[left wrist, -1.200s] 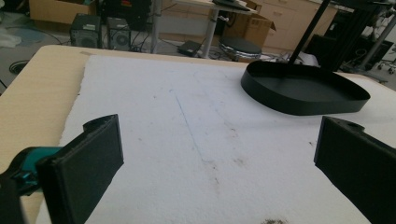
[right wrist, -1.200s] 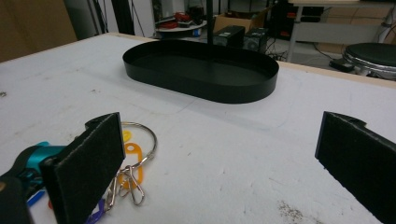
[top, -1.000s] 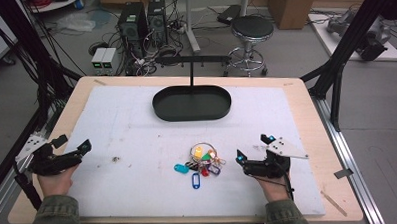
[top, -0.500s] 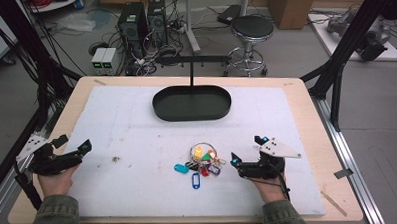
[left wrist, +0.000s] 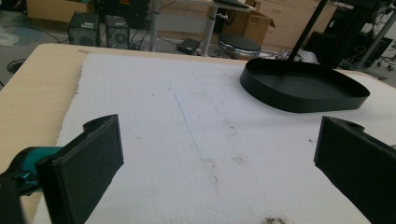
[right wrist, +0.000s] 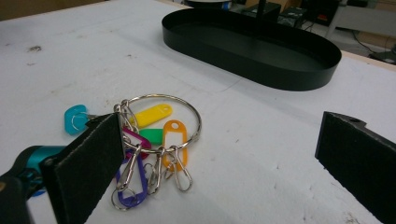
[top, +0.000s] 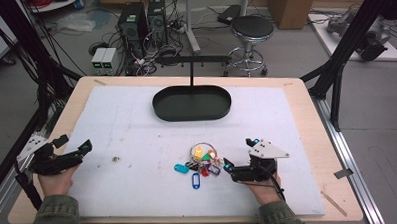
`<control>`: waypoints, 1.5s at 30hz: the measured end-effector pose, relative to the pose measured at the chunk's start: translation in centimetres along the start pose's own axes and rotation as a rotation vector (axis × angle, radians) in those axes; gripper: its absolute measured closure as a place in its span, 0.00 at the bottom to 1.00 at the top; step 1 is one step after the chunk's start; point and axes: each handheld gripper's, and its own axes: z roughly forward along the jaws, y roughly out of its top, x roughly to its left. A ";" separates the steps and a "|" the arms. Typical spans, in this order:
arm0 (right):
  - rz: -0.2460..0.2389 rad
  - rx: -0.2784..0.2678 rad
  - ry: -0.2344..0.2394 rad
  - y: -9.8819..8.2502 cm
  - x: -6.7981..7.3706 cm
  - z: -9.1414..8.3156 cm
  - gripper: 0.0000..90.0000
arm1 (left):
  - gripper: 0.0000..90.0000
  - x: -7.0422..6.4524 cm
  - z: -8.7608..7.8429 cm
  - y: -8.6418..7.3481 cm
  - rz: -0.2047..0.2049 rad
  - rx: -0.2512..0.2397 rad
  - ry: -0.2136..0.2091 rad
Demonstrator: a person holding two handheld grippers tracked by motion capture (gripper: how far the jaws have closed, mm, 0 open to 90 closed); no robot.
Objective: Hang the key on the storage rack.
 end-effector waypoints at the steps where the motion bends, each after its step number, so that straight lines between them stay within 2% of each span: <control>1: -0.001 -0.001 0.001 0.0 0.1 0.1 0.00 | 0.02 0.0 0.0 0.0 -0.001 0.000 -0.001; 7: 0.000 0.005 0.019 0.1 0.5 0.5 0.00 | 0.02 0.0 0.1 0.0 0.004 0.005 -0.002; 23: -0.024 0.097 0.113 0.4 2.1 2.6 0.00 | 0.02 -0.1 0.1 0.0 0.000 0.009 -0.014; 27: -0.039 0.131 0.135 0.6 2.3 2.9 0.00 | 0.02 -0.1 0.1 0.0 0.001 0.012 -0.012; 30: -0.019 0.151 0.173 0.8 2.1 3.3 0.00 | 0.02 -0.2 0.1 0.0 0.002 0.010 -0.012; 33: -0.018 0.172 0.190 1.0 2.0 3.8 0.00 | 0.02 -0.1 0.1 0.0 -0.001 0.010 -0.010; 39: -0.010 0.204 0.204 1.3 2.1 4.6 0.00 | 0.02 -0.1 0.1 0.0 -0.002 0.009 -0.012; 45: -0.021 0.241 0.217 1.9 2.4 5.4 0.00 | 0.02 -0.1 0.0 0.0 -0.004 0.006 -0.012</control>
